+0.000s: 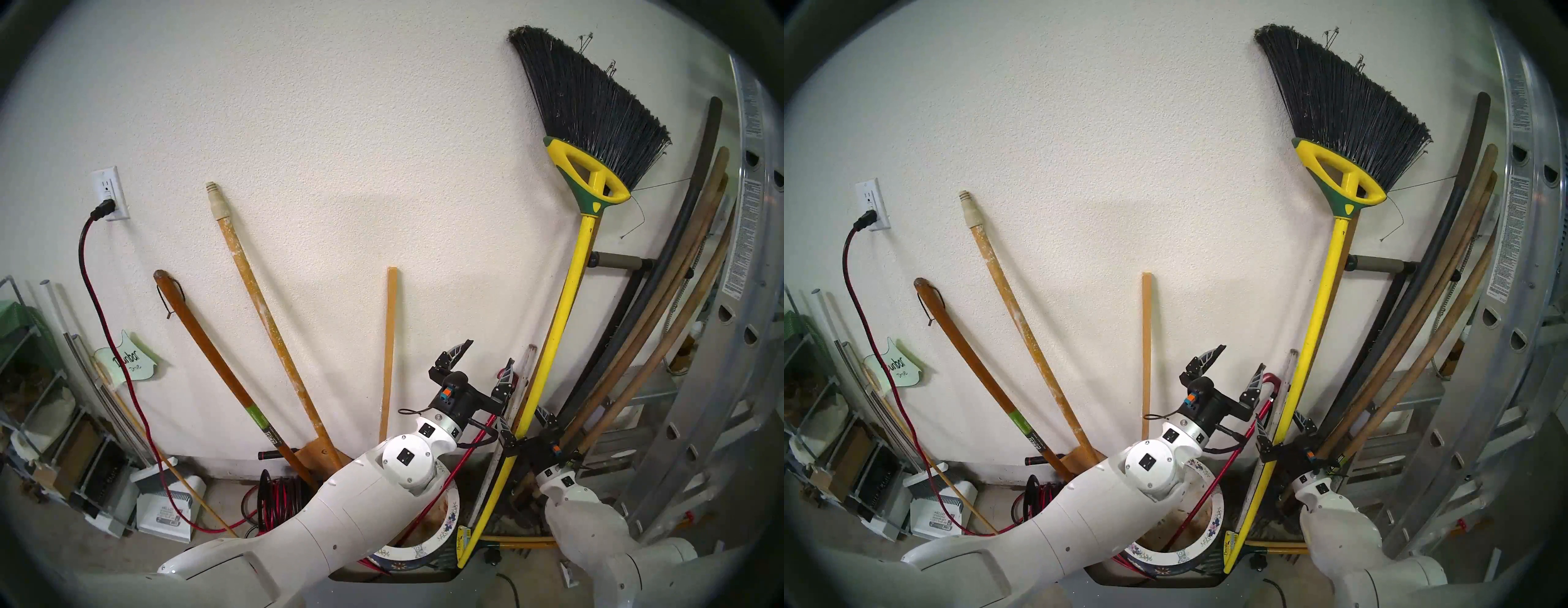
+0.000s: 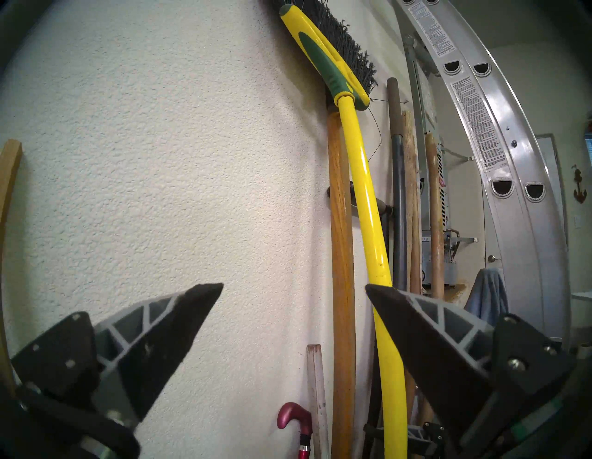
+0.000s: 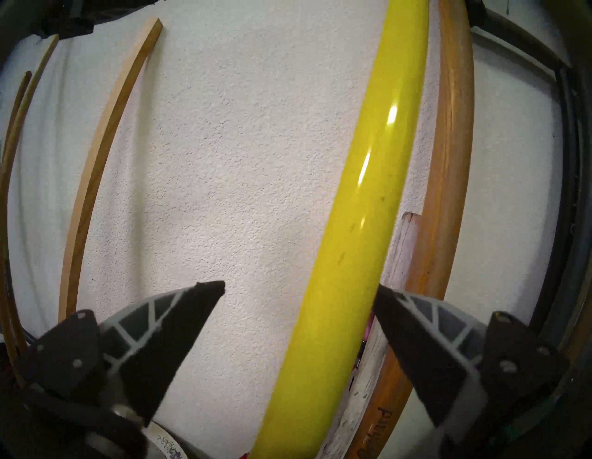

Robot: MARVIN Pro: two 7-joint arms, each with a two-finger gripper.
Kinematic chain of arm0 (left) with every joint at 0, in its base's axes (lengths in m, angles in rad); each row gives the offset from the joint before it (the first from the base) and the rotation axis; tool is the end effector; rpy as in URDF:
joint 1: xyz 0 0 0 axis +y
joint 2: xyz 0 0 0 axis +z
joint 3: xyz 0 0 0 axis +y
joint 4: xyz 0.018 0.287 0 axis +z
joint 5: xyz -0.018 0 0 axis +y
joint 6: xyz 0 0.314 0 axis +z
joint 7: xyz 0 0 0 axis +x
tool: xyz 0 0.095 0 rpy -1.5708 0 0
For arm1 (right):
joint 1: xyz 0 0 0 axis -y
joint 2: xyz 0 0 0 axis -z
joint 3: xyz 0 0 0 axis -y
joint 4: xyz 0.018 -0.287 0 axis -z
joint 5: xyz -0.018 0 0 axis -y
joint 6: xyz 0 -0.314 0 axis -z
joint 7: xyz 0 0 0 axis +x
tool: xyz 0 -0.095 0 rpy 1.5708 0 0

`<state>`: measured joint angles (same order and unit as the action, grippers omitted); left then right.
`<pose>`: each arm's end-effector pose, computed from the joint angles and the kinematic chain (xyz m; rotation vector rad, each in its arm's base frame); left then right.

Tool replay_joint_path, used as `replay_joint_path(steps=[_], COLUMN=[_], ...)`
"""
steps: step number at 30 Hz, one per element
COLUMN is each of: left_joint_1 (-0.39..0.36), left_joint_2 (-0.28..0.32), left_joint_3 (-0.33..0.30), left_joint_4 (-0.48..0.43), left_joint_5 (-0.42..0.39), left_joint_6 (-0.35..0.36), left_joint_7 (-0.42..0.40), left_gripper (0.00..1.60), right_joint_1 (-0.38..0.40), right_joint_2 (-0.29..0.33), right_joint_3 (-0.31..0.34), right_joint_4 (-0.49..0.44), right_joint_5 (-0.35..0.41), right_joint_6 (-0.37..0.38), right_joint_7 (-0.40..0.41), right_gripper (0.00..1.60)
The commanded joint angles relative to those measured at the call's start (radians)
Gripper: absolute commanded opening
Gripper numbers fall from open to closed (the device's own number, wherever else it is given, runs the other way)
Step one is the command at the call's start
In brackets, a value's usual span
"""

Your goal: Take wooden sticks or brooms out of the pot

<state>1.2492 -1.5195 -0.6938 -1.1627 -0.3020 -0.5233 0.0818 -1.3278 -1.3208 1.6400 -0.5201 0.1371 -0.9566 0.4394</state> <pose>0.3908 -0.2652 -0.3289 1.5119 -0.5031 2.0073 0.3770 -0.1292 -0.4830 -2.0225 -0.4435 -2.3241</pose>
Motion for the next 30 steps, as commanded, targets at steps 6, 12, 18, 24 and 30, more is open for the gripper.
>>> replay_joint_path(steps=[6,12,18,24,30], left_joint_1=[0.03,0.045,0.062,0.079,0.093], left_joint_2=[0.03,0.047,0.066,0.077,0.087], left_joint_3=[-0.001,0.0,-0.001,0.002,0.004], left_joint_4=[-0.077,-0.108,-0.142,-0.163,-0.18], left_joint_5=[-0.006,-0.007,-0.005,-0.002,0.002], left_joint_6=[0.001,0.001,0.001,-0.003,-0.007], left_joint_7=[0.002,0.005,0.01,0.017,0.024], left_gripper=[1.6,1.6,1.6,1.6,1.6], right_joint_1=[-0.127,-0.183,-0.235,-0.298,-0.341], right_joint_2=[-0.03,-0.051,-0.066,-0.088,-0.111], right_joint_3=[0.033,0.065,0.084,0.105,0.124], right_joint_4=[-0.177,-0.281,-0.38,-0.477,-0.535], right_joint_5=[-0.043,-0.036,-0.015,-0.013,-0.026], right_joint_6=[0.03,0.016,0.023,0.026,0.024], right_joint_7=[-0.116,-0.156,-0.157,-0.187,-0.22], right_gripper=[1.6,1.6,1.6,1.6,1.6])
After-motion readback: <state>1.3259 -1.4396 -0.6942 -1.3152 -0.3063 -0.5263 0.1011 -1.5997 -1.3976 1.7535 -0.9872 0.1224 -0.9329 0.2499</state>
